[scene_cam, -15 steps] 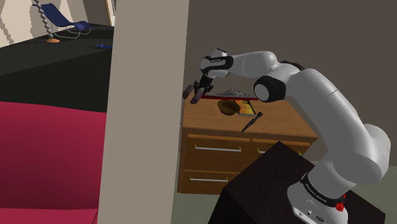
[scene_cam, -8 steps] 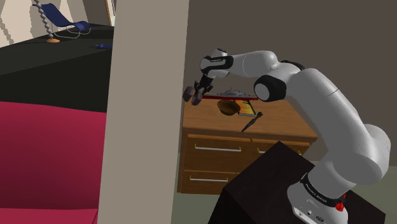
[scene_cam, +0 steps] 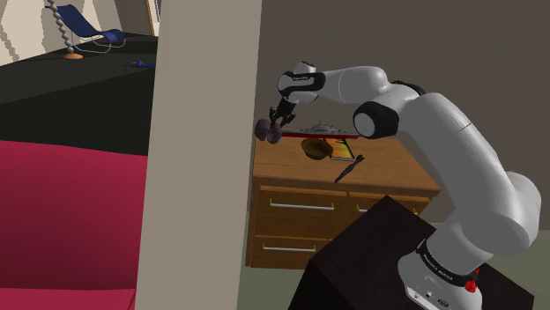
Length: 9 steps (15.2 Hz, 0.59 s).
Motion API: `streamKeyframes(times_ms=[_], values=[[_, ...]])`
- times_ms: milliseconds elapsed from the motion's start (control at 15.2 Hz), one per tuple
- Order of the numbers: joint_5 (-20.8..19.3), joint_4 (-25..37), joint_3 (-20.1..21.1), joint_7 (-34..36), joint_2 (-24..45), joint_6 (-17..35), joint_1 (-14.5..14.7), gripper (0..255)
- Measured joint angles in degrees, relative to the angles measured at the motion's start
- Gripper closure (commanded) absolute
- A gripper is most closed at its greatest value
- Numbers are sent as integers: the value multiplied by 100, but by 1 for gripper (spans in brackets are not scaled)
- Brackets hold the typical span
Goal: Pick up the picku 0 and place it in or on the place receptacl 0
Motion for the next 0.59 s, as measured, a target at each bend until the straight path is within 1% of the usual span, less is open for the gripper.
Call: streamKeyframes(times_ms=[132,264,330,528,594], values=[[-18,-71,-23,14,-123,-55,23,255],[-49,80,-41,71,-128,-201,-1,255],[-56,28,-51,74,-193,-217,15,255],[-91,129,-76,124,-260,-378,0,255],[-99,63,-89,122,-342,-399,14,255]])
